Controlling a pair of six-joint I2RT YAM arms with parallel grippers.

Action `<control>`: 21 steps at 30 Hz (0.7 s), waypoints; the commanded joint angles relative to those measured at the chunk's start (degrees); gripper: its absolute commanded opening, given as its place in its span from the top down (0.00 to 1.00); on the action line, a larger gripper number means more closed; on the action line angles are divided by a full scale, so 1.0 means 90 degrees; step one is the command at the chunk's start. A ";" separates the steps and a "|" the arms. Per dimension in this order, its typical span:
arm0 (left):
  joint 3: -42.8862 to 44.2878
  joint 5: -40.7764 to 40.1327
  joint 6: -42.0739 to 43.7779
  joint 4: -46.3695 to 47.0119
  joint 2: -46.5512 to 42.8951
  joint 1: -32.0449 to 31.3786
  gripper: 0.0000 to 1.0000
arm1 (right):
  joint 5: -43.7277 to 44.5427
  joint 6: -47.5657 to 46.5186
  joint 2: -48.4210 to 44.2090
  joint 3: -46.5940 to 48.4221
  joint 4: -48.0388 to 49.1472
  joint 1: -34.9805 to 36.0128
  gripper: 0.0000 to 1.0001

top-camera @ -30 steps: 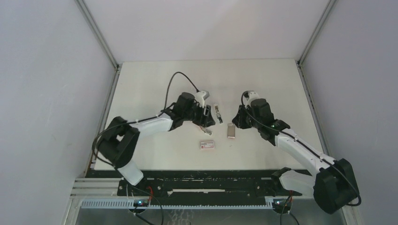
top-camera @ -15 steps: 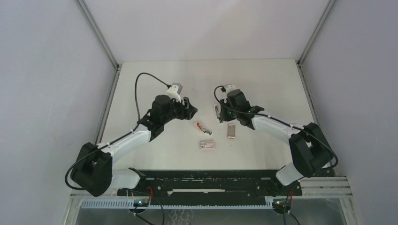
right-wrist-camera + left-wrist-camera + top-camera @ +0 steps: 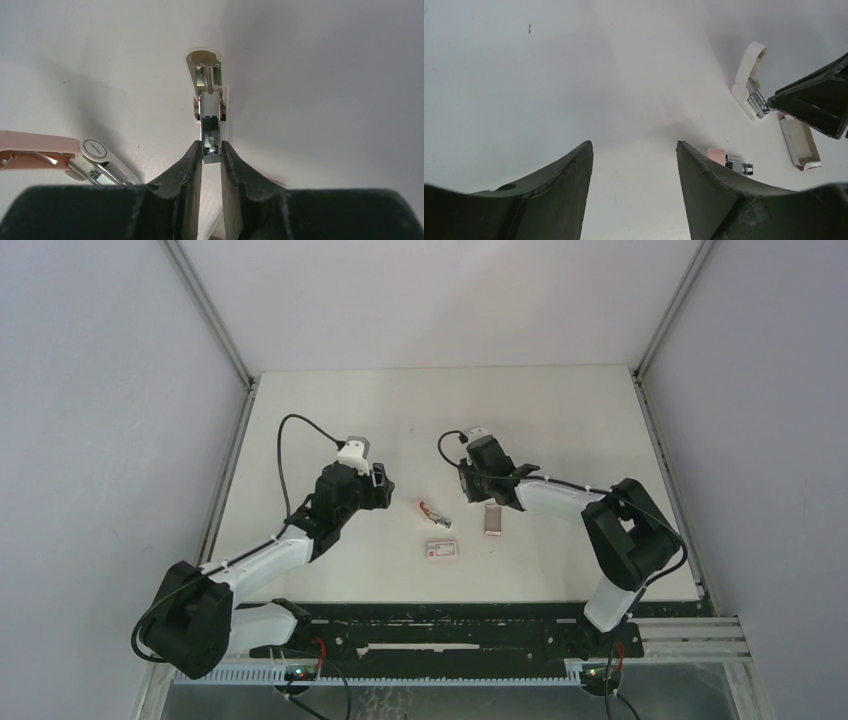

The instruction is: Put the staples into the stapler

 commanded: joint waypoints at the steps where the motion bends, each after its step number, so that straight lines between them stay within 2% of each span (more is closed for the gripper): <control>1: -0.0056 -0.0164 0.0200 0.0388 -0.0080 0.0018 0.33 | 0.0202 -0.0131 0.0026 0.0330 0.0306 0.0095 0.82; 21: 0.0027 -0.0107 0.0253 0.0321 0.0109 0.0020 0.33 | 0.0324 -0.0167 0.0394 0.0581 0.0192 0.0154 0.82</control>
